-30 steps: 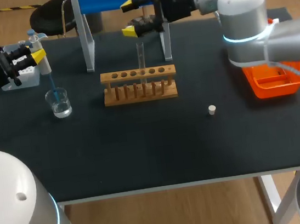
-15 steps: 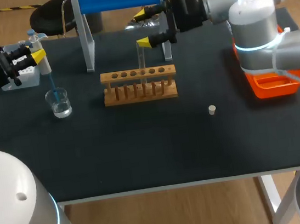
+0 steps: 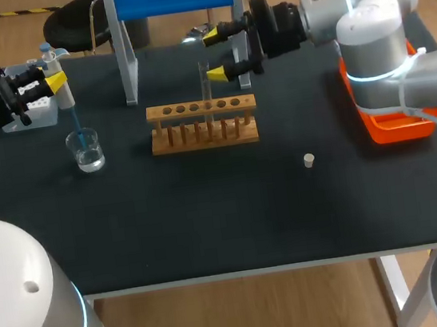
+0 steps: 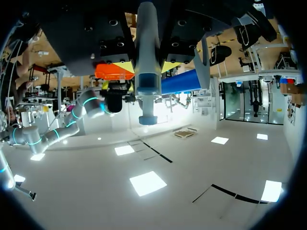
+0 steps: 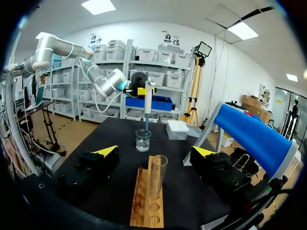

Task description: Invert the test tube, pick up the pipette, mount the tip to pipette, aspirate from beaker and dispense into the tube, eject the tip, return the pipette, and cap with the stopper.

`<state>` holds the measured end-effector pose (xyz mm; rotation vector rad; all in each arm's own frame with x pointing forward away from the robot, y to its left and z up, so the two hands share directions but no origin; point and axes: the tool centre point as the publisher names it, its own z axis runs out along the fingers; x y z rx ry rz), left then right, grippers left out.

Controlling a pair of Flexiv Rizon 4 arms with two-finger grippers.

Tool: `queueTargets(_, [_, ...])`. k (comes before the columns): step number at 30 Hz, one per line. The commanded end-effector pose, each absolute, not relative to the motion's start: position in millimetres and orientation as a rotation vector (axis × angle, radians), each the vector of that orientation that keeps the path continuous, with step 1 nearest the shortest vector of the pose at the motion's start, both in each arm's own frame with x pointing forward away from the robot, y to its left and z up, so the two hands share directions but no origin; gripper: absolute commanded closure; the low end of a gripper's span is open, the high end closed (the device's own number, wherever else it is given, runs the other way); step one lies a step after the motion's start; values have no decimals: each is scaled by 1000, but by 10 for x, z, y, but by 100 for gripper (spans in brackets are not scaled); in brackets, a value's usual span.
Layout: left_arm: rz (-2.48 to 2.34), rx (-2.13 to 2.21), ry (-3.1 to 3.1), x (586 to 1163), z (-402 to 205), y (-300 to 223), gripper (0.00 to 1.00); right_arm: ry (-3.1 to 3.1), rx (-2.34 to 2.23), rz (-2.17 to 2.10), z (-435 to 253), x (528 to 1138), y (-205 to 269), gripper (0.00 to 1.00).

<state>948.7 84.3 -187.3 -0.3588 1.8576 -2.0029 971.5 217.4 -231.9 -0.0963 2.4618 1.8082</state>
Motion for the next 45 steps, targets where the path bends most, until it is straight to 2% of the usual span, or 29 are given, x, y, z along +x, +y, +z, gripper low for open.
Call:
queueTargets(1, [-2006, -355, 1860, 9492, -1869, 854, 100, 2487, -119, 1814, -2398, 9763, 2179, 0])
queueTargets(45, [-2006, -355, 1860, 9492, -1869, 854, 100, 2604, -35, 1674, -3001, 9923, 2431, 0])
